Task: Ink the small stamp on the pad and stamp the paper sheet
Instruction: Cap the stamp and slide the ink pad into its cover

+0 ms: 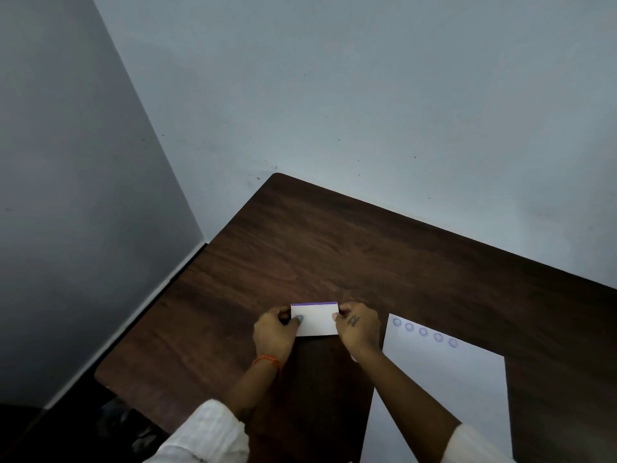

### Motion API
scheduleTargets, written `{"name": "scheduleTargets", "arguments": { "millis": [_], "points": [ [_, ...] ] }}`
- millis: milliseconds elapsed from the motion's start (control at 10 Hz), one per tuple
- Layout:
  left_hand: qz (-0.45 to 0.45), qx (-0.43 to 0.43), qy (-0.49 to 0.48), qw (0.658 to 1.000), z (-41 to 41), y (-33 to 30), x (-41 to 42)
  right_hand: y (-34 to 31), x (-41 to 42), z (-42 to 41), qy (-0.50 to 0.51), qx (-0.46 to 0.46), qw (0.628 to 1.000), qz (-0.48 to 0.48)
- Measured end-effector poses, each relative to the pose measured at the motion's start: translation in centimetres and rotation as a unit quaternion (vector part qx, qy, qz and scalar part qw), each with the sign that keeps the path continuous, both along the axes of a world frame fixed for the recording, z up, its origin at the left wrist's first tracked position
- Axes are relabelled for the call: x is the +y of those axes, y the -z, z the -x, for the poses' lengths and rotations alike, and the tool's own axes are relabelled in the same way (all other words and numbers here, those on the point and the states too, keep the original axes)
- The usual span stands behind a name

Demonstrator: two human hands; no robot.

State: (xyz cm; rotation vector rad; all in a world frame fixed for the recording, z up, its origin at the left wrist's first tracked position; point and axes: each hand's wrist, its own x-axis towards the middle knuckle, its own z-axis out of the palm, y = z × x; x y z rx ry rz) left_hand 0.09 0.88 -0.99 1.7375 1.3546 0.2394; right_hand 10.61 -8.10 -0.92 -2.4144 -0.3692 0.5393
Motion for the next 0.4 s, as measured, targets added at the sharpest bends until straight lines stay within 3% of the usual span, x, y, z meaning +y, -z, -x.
{"name": "scheduleTargets", "arguments": {
  "millis": [100, 200, 400],
  "points": [
    [-0.109, 0.039, 0.034, 0.993, 0.0, -0.4, 0.0, -0.8, -0.2, -0.1, 0.013, -0.052, 0.998, -0.037],
    [-0.233, 0.024, 0.096, 0.967, -0.9, -1.7, 0.1, -2.1, -0.4, -0.3, 0.012, -0.122, 0.99, -0.064],
    [-0.413, -0.012, 0.248, 0.876, -5.8, -5.0, 1.0, -5.5, -0.4, -2.4, -0.052, -0.231, 0.969, -0.062]
  ]
}}
